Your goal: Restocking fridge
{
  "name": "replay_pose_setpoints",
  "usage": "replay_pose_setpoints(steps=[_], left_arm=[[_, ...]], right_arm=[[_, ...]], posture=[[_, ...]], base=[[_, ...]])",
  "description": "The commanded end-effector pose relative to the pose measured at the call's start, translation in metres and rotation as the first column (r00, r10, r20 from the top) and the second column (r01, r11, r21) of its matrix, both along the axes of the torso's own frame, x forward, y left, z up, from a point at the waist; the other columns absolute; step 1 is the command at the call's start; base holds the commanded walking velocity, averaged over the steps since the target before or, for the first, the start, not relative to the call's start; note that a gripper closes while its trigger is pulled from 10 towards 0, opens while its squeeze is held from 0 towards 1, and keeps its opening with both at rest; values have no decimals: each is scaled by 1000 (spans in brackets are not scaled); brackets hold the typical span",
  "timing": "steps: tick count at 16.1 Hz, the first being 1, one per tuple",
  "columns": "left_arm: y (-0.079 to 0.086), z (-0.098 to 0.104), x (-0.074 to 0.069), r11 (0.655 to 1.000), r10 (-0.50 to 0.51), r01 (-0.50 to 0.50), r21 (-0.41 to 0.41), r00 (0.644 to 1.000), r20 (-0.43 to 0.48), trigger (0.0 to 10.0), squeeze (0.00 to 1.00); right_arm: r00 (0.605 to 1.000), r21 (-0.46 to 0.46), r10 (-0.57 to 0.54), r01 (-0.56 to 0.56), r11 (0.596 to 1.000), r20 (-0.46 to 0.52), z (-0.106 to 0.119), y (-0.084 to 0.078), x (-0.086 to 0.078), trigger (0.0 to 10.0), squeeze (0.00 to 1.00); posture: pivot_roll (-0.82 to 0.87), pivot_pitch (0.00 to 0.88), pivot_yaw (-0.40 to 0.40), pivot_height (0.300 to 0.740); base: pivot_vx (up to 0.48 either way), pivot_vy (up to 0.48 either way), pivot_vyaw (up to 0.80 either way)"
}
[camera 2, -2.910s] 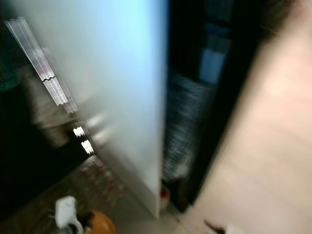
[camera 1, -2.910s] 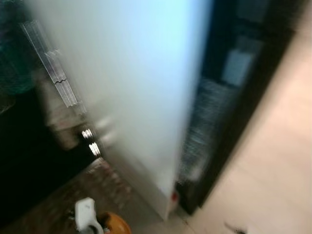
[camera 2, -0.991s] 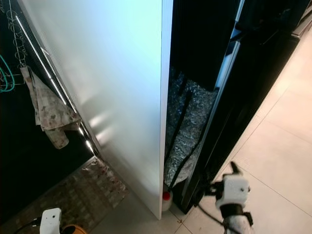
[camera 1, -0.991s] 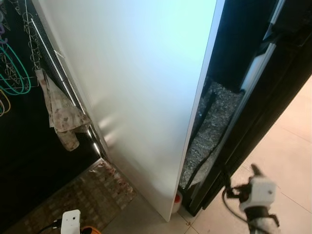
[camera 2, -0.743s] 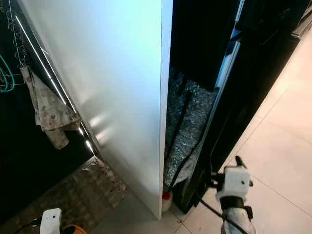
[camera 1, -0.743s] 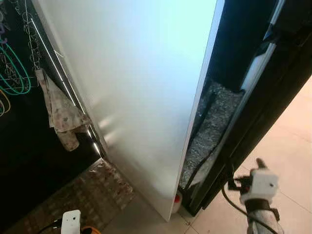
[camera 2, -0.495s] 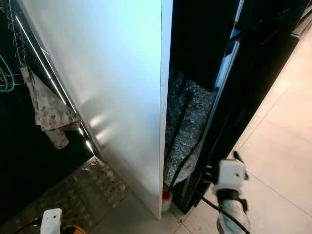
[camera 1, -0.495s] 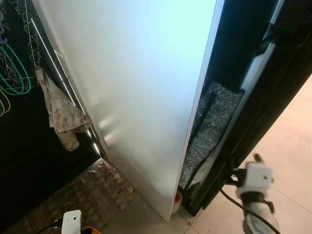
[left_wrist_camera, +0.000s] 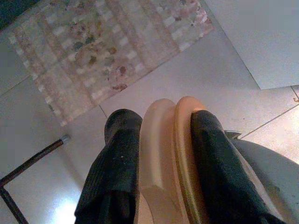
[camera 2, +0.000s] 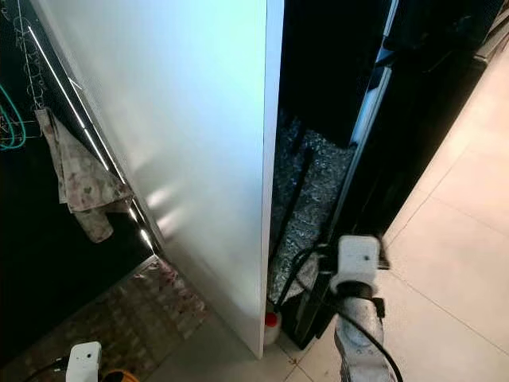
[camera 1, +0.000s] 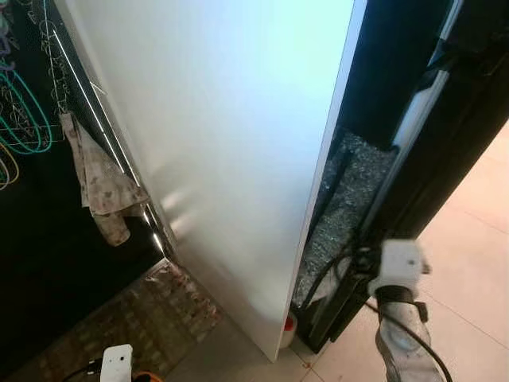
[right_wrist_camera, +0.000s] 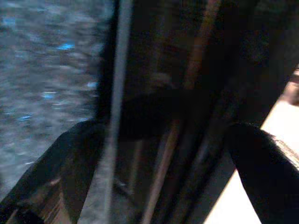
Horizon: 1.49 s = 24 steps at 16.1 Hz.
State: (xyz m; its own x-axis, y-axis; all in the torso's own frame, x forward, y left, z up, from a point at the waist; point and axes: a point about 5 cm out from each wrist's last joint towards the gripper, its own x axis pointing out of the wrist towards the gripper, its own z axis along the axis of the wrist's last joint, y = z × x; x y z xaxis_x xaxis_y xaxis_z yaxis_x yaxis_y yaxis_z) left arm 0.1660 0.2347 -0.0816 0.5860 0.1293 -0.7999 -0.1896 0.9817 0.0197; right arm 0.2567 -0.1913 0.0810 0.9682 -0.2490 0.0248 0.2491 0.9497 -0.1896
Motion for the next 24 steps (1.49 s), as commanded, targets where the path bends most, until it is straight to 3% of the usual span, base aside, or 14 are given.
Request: replay_pose_setpoints(steps=[1,7,12,16,17,19,20,22,24], left_arm=[[-20,-9,-10,997,-17,14,-71,999,-50,10000,0],[-22,-8,-7,997,-22,19,-74,999,-33,10000,0],[-26,-11,-13,996,-51,47,-74,998,-48,10000,0],[-26,-13,-18,996,-54,49,-72,996,-70,10000,0],[-27,-14,-19,996,-55,50,-72,996,-72,10000,0],[-30,-14,-18,996,-59,54,-74,995,-79,10000,0],[-32,-15,-18,996,-61,55,-75,995,-80,10000,0],[-40,-13,-11,995,-63,57,-80,995,-74,10000,0],[-44,-13,-8,995,-67,61,-82,995,-72,10000,0]], right_arm=[[999,-19,-36,37,999,9,3,-1,1,10000,0],[997,-32,-78,78,996,25,5,1,2,10000,0],[964,-93,-256,262,961,73,13,-33,-15,10000,0],[935,-115,-352,355,928,41,5,-62,-29,10000,0],[924,-95,-380,381,920,25,1,-67,-32,10000,0],[889,34,-449,454,891,-92,-24,-79,-42,10000,0],[876,45,-469,476,878,-117,-30,-83,-46,10000,0],[790,111,-555,596,795,-262,-62,-103,-72,10000,0],[767,86,-557,608,789,-319,-76,-107,-86,10000,0]], posture=[[6,48,2,740],[8,48,0,740],[-5,51,-1,740],[-6,51,2,740],[-6,50,2,740],[-13,48,5,740],[-4,47,1,740],[-6,48,-1,740],[-5,46,2,740]], base=[[0,0,0],[0,0,0],[0,0,0],[0,0,0],[0,0,0],[0,0,0],[0,0,0],[0,0,0],[0,0,0]])
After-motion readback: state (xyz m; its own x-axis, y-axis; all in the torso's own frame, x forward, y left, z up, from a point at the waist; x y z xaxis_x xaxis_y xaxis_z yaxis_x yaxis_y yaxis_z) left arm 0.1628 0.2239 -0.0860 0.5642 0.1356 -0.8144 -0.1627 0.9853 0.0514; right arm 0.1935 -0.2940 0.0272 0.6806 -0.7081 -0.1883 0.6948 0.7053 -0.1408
